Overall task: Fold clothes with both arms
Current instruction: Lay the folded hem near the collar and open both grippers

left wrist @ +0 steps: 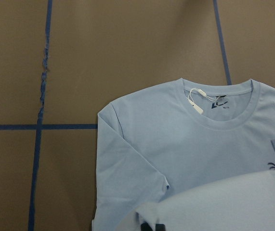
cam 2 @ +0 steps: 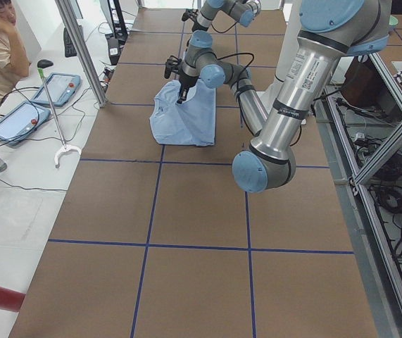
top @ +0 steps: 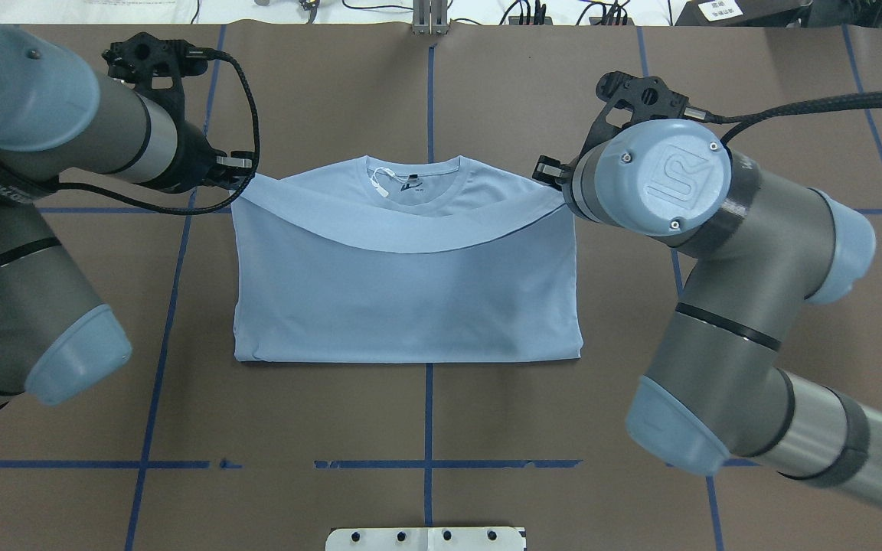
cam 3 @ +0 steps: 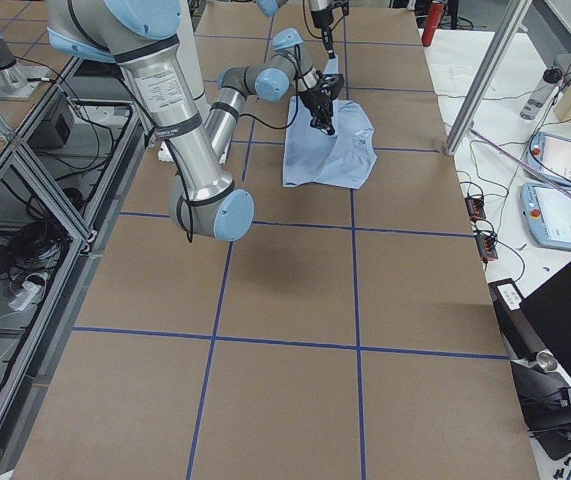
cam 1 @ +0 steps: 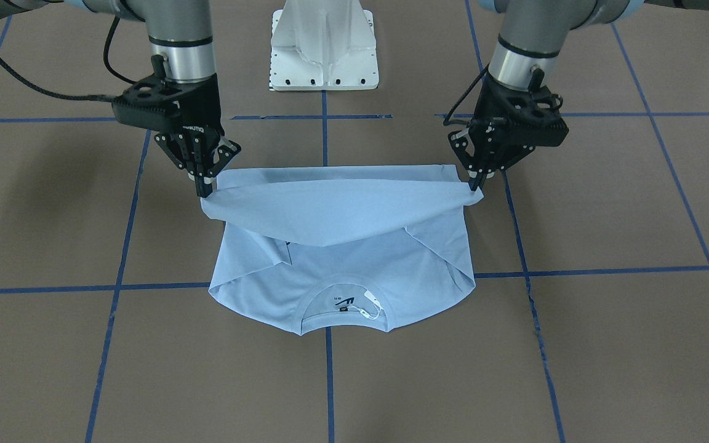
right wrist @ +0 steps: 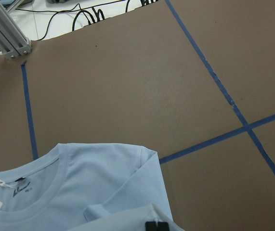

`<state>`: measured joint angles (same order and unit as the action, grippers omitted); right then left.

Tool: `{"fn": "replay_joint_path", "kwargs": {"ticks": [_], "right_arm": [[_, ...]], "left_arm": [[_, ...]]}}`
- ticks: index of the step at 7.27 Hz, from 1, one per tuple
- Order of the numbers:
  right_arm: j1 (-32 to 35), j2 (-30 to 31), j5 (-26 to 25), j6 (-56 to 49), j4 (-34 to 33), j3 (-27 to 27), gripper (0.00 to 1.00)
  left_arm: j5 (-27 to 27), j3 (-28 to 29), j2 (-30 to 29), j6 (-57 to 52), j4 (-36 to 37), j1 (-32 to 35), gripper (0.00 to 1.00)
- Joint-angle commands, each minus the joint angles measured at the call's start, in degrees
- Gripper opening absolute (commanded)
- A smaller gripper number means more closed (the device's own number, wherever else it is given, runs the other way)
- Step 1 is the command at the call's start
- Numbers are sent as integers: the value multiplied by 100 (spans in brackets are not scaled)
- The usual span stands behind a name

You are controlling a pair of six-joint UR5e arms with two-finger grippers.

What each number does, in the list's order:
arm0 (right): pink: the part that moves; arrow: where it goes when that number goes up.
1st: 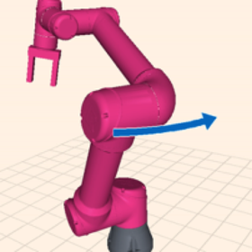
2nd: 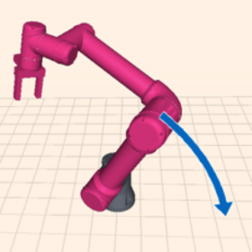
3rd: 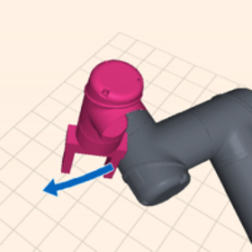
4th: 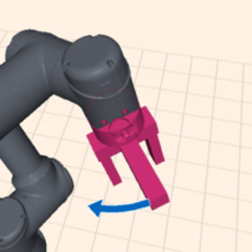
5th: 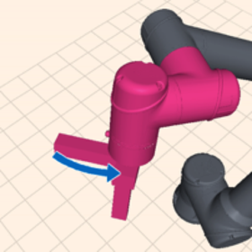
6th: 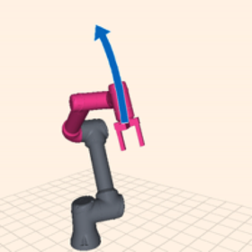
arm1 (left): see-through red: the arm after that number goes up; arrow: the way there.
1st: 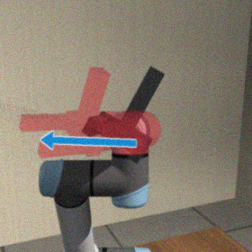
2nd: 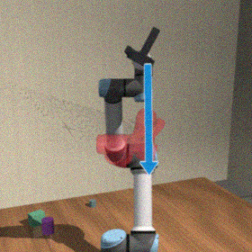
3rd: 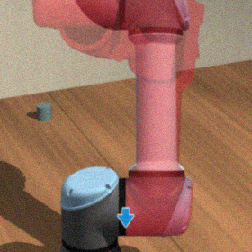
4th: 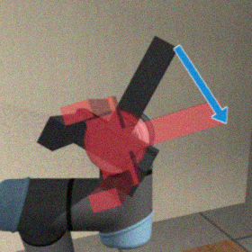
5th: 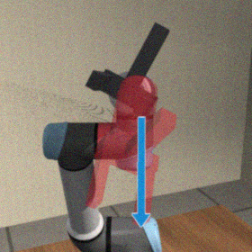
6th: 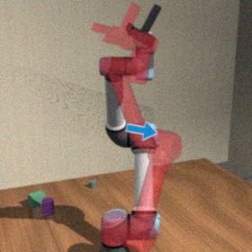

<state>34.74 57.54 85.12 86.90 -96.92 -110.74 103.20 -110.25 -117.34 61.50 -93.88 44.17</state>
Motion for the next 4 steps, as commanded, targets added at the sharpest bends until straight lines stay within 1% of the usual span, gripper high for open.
{"fn": "replay_joint_path", "kwargs": {"ticks": [1, 2, 3, 4], "right_arm": [[94, -435, -12, -86, 854, 1479, 0], [120, -445, -30, -103, 1433, 2033, 0], [129, -446, -39, -121, 1813, 2465, 0], [129, -463, -39, -121, 1930, 2669, 0]], "left_arm": [[-247, 1368, -410, -7, -813, 21, 0], [-256, 2167, -613, -7, -1443, 21, 0], [-448, 2871, -702, -7, -2119, 13, 0], [-502, 3278, -738, -7, -2431, 4, 0]]}}
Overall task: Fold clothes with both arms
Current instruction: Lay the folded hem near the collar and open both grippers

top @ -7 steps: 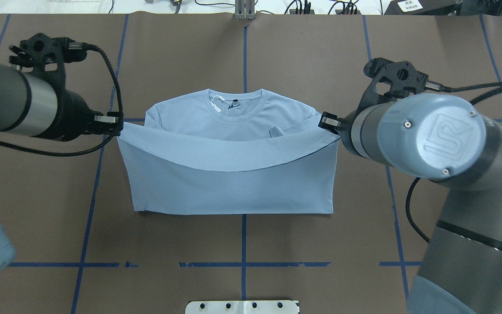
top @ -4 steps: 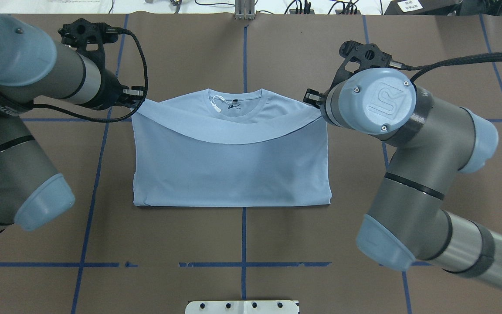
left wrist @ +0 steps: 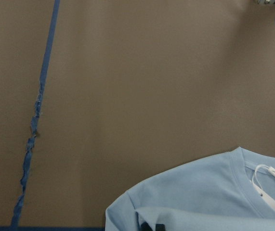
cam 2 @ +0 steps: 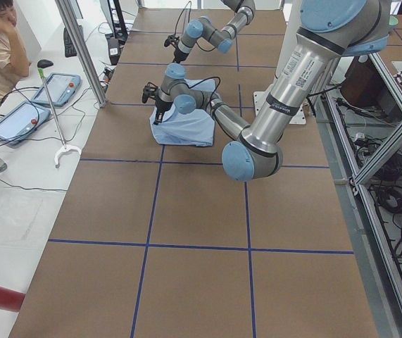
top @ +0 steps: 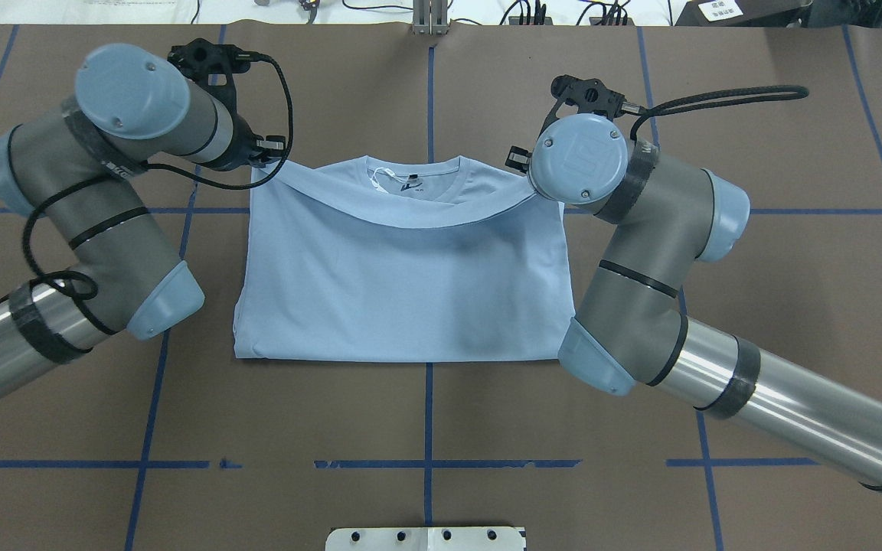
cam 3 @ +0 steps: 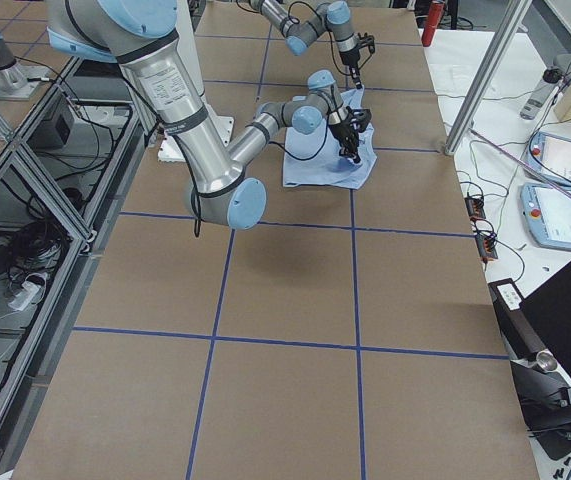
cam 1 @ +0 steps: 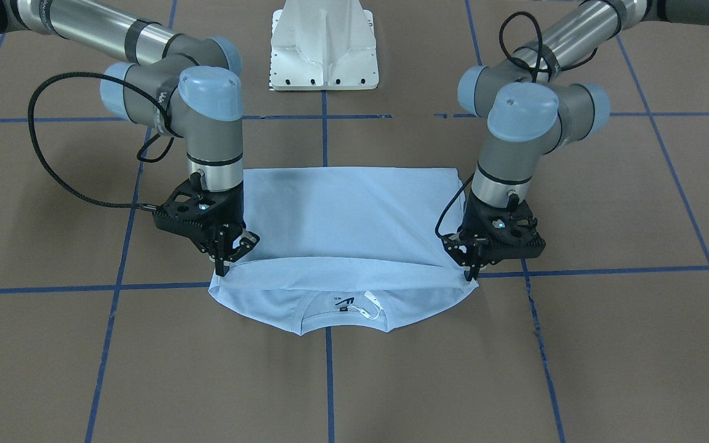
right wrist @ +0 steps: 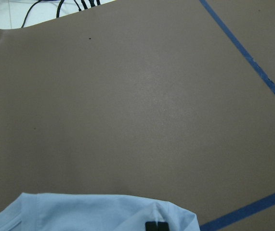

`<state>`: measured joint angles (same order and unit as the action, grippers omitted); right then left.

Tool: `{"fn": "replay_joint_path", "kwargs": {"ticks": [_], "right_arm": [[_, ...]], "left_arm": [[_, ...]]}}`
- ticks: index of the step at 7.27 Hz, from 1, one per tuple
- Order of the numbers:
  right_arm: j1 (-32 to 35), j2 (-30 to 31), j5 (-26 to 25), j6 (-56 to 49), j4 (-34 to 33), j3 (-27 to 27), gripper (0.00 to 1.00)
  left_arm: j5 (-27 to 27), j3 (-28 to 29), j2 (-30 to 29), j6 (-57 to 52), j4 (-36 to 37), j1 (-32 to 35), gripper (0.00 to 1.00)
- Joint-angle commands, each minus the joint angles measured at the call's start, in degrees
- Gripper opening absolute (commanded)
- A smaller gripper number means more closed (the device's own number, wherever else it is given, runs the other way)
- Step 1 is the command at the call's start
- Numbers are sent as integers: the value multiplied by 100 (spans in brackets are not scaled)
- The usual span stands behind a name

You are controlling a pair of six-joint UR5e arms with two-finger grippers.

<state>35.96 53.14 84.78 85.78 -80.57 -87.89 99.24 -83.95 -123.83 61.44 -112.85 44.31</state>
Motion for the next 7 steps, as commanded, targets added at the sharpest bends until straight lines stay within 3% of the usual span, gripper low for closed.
{"fn": "replay_joint_path", "kwargs": {"ticks": [1, 7], "right_arm": [[7, -23, -5, -9, 296, 404, 0], [42, -14, -5, -9, 322, 395, 0]], "left_arm": [[-107, 660, -80, 0, -536, -27, 0], [-98, 616, -36, 0, -553, -36, 0]]}}
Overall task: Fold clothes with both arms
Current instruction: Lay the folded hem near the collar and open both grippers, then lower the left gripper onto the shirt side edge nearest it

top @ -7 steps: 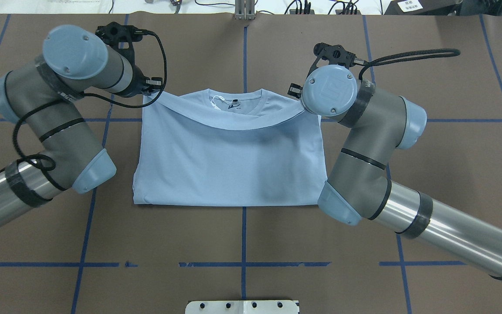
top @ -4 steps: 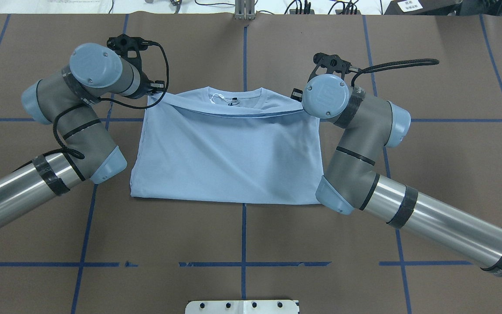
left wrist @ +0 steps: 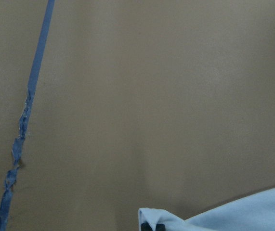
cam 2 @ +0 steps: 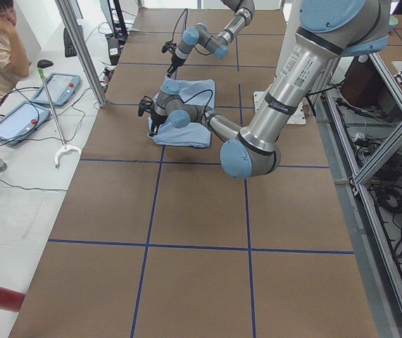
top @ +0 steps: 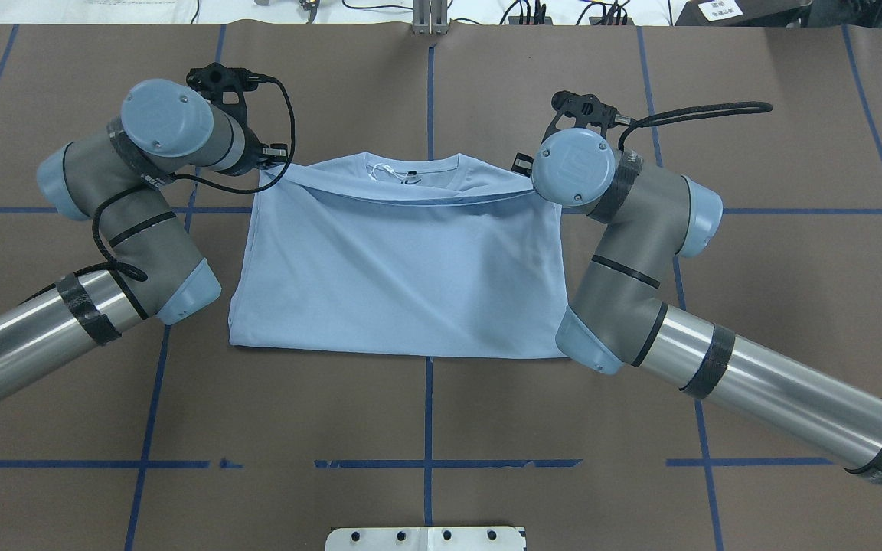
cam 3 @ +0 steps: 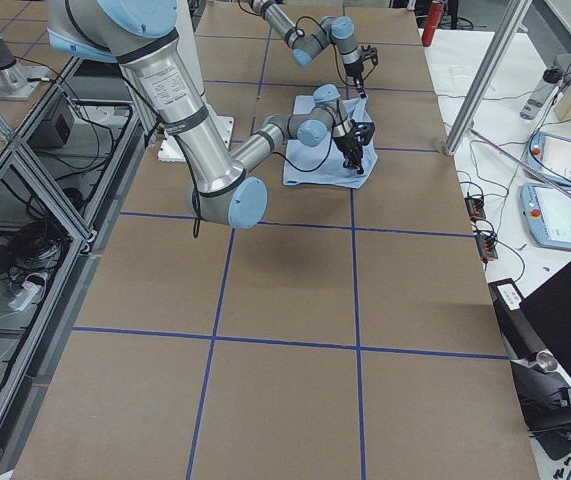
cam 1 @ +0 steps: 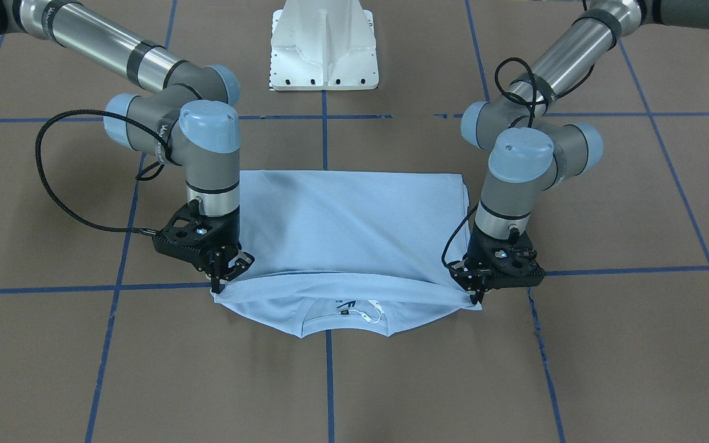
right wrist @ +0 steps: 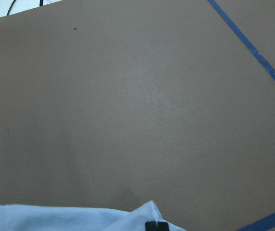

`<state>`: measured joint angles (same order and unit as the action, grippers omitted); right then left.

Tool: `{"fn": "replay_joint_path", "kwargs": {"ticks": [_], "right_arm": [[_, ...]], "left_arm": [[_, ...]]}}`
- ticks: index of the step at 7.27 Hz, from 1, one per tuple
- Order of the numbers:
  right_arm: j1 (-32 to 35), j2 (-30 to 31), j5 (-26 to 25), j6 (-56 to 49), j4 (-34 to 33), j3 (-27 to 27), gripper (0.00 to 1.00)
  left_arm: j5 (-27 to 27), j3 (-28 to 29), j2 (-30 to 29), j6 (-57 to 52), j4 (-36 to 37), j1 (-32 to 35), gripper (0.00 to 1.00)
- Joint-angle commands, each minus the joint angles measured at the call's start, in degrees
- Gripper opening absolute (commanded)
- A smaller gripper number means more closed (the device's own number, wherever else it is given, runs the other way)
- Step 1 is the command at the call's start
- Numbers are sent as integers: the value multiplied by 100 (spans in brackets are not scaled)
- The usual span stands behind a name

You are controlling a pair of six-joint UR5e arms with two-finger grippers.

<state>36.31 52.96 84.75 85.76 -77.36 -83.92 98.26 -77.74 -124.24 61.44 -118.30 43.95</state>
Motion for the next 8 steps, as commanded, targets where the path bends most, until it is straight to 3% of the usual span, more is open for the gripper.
{"fn": "replay_joint_path", "kwargs": {"ticks": [1, 2, 5, 7, 8], "right_arm": [[8, 4, -2, 2, 10, -1, 0], [25, 4, -20, -189, -7, 7, 99], [131, 4, 50, -859, 37, -54, 100], [131, 100, 50, -859, 317, -46, 100], [131, 101, 42, -868, 318, -45, 100]], "left_arm": [[9, -21, 14, -35, -18, 8, 45], [18, -39, 40, -348, -201, 17, 99], [166, -1580, 1186, -554, -343, -140, 100], [159, -2557, 2146, -283, -422, -780, 100], [28, -2727, 2385, 232, -588, -1113, 100]]}}
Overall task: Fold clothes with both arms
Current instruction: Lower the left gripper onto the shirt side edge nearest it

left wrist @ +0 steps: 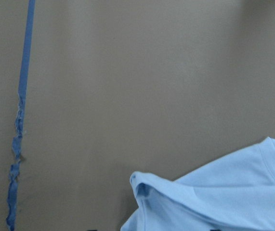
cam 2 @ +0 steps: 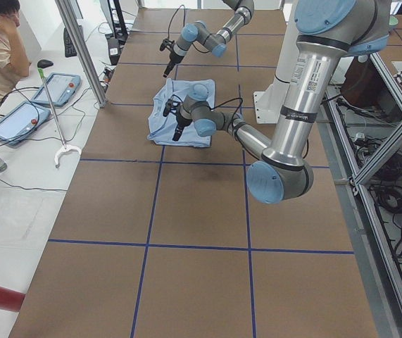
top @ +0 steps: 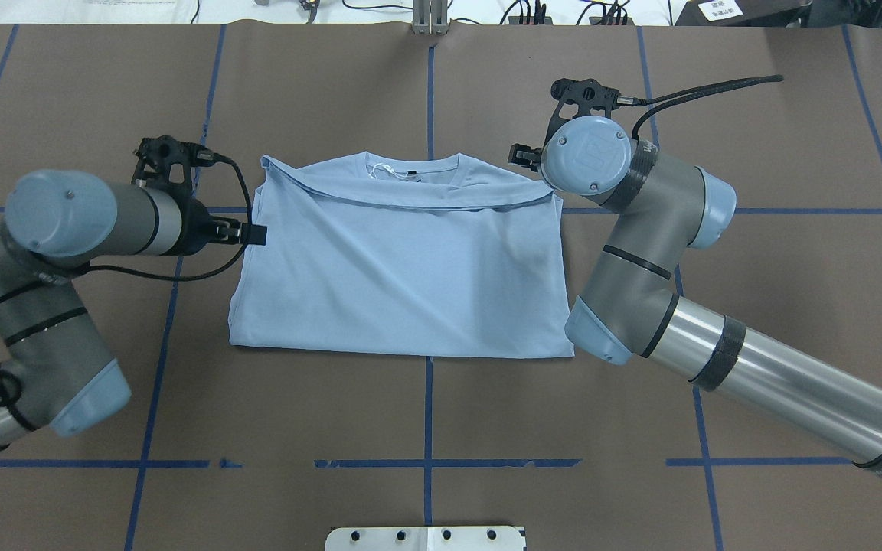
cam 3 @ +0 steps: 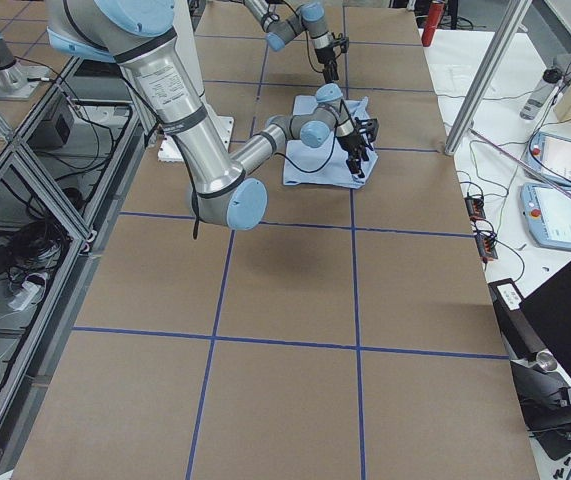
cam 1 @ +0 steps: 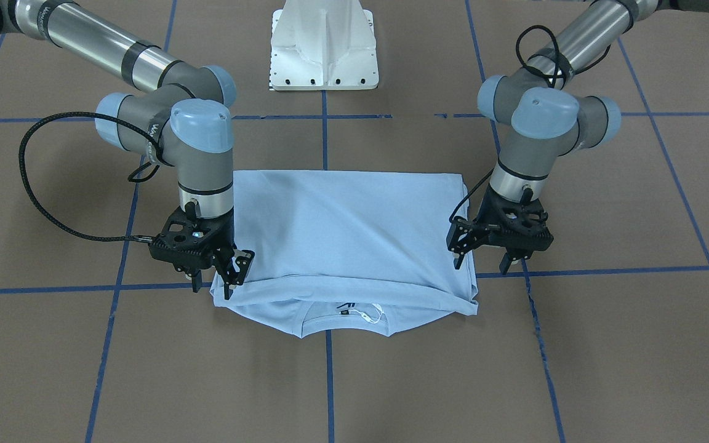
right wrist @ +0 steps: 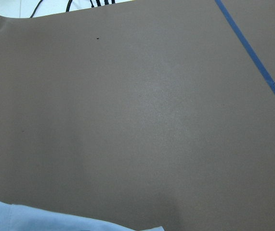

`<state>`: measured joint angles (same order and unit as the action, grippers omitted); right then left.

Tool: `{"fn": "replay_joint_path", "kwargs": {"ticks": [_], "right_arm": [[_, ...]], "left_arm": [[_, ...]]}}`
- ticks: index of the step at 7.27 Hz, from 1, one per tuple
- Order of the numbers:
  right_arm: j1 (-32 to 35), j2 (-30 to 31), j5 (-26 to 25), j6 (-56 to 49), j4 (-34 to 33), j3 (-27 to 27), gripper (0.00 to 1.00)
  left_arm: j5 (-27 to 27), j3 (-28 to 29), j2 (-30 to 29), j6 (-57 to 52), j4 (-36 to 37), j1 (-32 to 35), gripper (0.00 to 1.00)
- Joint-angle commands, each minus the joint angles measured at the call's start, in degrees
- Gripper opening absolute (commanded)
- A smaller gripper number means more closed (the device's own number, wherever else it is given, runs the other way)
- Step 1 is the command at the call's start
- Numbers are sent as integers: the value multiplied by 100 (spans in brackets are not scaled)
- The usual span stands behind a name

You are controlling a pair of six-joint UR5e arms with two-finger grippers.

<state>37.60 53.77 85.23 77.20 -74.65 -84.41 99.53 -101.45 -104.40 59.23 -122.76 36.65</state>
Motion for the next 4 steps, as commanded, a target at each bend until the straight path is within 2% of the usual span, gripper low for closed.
{"fn": "replay_joint_path", "kwargs": {"ticks": [1, 2, 3, 4], "right_arm": [[2, 19, -6, -12, 55, 4, 100], [2, 19, -6, -3, 47, 4, 100], [2, 19, -6, -12, 47, 4, 100], [2, 19, -6, -12, 55, 4, 100]], "left_arm": [[-440, -358, 585, 884, -413, -787, 78], [-600, -340, 631, 1115, -468, -1035, 50], [-610, -340, 718, 1135, -477, -1116, 44], [-610, -340, 754, 1126, -477, -1125, 43]]}}
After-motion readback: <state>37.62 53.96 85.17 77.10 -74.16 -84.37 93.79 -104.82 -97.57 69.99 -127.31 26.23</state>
